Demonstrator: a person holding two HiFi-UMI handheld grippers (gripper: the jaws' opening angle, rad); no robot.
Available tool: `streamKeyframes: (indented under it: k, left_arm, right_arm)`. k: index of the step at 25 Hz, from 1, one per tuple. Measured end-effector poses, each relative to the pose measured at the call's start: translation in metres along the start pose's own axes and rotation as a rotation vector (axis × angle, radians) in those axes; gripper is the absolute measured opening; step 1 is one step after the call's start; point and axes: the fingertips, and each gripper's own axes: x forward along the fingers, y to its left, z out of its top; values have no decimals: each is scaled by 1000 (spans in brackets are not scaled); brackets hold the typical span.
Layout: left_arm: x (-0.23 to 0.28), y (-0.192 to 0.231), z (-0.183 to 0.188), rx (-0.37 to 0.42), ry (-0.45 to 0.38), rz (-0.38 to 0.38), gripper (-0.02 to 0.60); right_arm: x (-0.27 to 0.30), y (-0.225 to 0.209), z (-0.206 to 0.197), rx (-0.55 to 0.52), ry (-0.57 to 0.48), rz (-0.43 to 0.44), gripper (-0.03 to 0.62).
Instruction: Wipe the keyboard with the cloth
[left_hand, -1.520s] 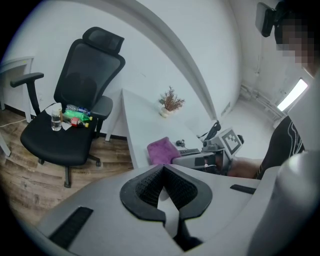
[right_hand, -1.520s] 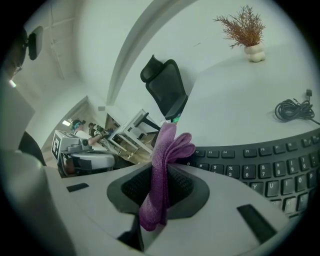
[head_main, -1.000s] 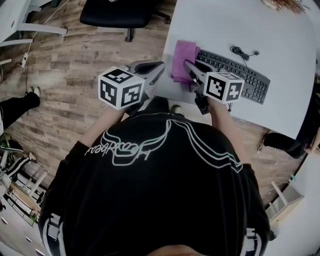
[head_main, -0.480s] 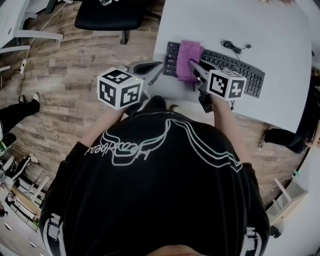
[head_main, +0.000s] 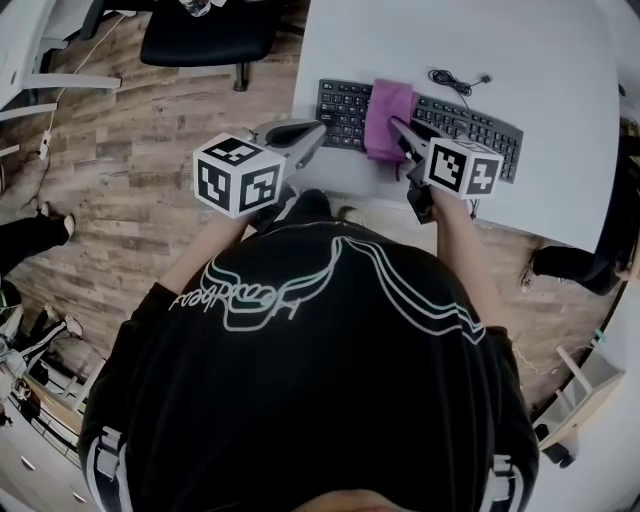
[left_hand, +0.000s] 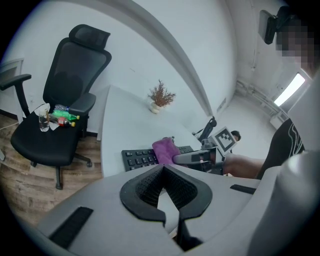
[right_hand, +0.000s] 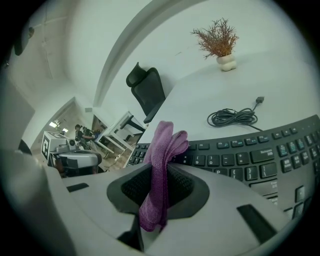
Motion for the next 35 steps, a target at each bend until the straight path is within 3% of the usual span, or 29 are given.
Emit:
streamKeyframes:
  k: [8, 23, 35]
  left_arm:
    - [9, -14, -1, 23, 13, -18, 3]
    - [9, -12, -5, -8, 15, -18, 2]
    - [10, -16, -8, -16, 18, -20, 2]
  right_arm:
    - [-23, -27, -4, 7, -15, -57, 58]
    - [-50, -65, -5, -45, 3, -171, 58]
    - [-67, -75, -4, -21, -8, -206, 58]
